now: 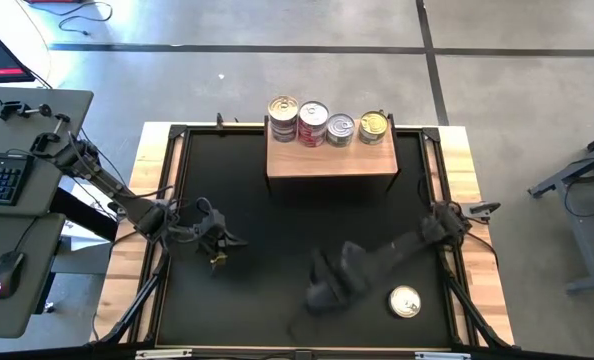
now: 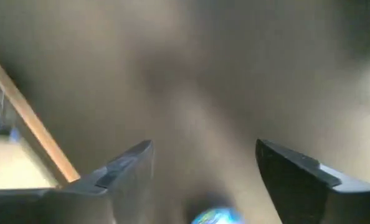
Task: Stack canned seafood by type on shelf
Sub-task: Stack the blue-pink can on top of the blue-pink tuna can on the shelf
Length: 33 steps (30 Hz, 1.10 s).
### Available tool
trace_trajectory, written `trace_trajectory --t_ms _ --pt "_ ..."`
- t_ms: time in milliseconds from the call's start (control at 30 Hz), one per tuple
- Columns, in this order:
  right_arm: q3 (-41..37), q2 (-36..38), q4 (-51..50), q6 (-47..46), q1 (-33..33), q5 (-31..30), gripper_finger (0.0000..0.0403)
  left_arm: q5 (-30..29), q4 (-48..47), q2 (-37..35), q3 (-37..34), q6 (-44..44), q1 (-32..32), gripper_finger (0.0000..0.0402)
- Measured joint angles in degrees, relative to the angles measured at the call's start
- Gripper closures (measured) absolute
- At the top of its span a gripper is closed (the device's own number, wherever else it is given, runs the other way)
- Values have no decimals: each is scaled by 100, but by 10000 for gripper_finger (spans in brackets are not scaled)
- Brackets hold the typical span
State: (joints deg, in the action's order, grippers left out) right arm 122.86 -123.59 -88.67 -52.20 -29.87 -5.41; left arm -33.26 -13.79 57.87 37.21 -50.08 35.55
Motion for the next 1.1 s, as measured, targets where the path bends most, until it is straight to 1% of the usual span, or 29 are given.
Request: trace_trajectory --t_ms 100,233,333,433,467,567,600,667,733,800,833,867,900,1000,1033,1100 --pt "-699 6 244 -434 -566 422 154 -23 361 18 0 -71 -71 401" --pt "-1323 11 265 -1114 -1356 981 215 -100 1203 166 0 -75 -136 402" --pt "-1398 17 250 -1827 -1846 1149 286 -107 2003 494 2 -4 -175 402" --pt "-1398 24 165 -2694 -2244 1219 373 -27 2720 1004 2 86 -181 402" --pt "-1398 24 192 -2931 -2348 1299 387 -10 2959 1199 2 45 -180 402" --pt "-1398 25 388 -3454 -2501 1410 388 281 3626 1798 2 -128 -180 402" --pt "-1398 38 420 -3540 -2502 1358 393 392 3806 1973 6 -207 -180 402" --pt "-1440 152 345 -3698 -2469 998 400 593 3873 2278 137 -368 -180 402" --pt "-1693 494 262 -4065 -2412 584 400 790 3802 2480 352 -334 -180 402" --pt "-2238 1032 232 -4844 -2446 118 402 993 3635 2620 618 -109 -188 401" --pt "-2605 1338 392 -5303 -2519 -75 402 1103 3501 2665 748 54 -190 402" --pt "-3047 1682 697 -5738 -2623 -117 402 1196 3304 2701 889 238 -190 402" --pt "-3508 2003 1175 -6111 -2741 -30 402 1263 3146 2728 1025 416 -193 402" --pt "-4747 2788 2294 -6988 -3009 735 403 1335 2662 2733 1355 824 -193 402" --pt "-5073 2949 2542 -7244 -3064 829 403 1330 2562 2732 1432 930 -193 401" --pt "-5532 3140 2974 -7718 -3111 782 403 1281 2458 2732 1485 1076 -193 402"
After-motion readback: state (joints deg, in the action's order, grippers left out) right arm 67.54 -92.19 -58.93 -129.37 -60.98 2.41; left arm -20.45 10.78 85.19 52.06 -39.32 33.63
